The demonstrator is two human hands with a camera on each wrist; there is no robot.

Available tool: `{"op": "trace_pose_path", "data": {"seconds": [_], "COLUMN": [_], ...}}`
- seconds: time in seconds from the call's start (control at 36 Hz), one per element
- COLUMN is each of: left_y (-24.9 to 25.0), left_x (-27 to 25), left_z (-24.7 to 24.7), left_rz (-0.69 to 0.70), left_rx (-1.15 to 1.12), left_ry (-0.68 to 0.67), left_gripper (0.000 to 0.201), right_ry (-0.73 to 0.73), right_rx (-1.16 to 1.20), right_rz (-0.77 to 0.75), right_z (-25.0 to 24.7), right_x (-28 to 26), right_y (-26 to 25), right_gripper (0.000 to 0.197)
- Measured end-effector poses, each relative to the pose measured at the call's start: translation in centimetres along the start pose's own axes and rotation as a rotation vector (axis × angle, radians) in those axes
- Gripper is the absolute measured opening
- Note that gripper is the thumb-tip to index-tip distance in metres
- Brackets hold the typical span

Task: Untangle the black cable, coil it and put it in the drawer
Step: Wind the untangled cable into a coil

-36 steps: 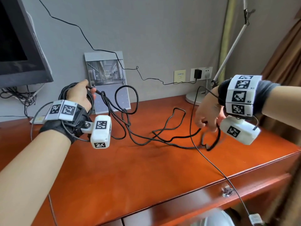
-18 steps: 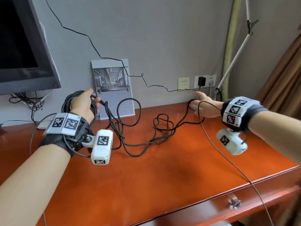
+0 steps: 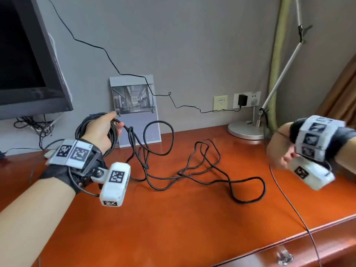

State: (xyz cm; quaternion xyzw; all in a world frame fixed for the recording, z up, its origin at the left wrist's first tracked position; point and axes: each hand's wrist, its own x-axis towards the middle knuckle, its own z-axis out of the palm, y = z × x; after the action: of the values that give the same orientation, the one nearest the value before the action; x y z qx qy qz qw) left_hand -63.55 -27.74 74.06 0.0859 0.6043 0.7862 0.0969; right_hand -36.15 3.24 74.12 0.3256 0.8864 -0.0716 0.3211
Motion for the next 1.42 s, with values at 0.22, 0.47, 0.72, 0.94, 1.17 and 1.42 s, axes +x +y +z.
{"op": "trace_pose_path", "data": {"seconds": [0.22,0.47,0.72,0.94,1.17,1.42], "left_y": [-0.5,1.1,6.8,9.3,2.6,-4.0], "left_x": [-0.9,-4.9,-8.1,-6.3,-2.5,2.3], "left_z": [1.9,6.3,9.7,8.9,9.0,11.7], "left_rz": [-0.049,-0.019,0.233,0.276,0.196,0.162], "left_rx": [0.014,-0.174,-0.528,-0.796,-0.841,-0.608], "left_ry": [-0.064,-0.202,-0.194,-0.155,-0.103,-0.152], "left_gripper": [0.018,0.029,0.031,0.031,0.029,0.024], "right_ry": [-0.436,0.416,0.344,0.359,0.331,0.699], "right_rx": [0.678,1.231,0.697,0.158,-0.046,0.289], "right_rz": [-0.884,-0.561,-0.352,-0.128,-0.173,-0.177], "right_z": [4.5,4.8,5.4,7.2,1.5,-5.6], "right_x": [-1.6,2.0,3.1,5.3,9.0,11.1], "right_y": [-2.0,-9.0,-14.5,-13.7,-11.9,-11.4], "right_gripper": [0.025,0.01,0.119,0.112,0.023,0.045]}}
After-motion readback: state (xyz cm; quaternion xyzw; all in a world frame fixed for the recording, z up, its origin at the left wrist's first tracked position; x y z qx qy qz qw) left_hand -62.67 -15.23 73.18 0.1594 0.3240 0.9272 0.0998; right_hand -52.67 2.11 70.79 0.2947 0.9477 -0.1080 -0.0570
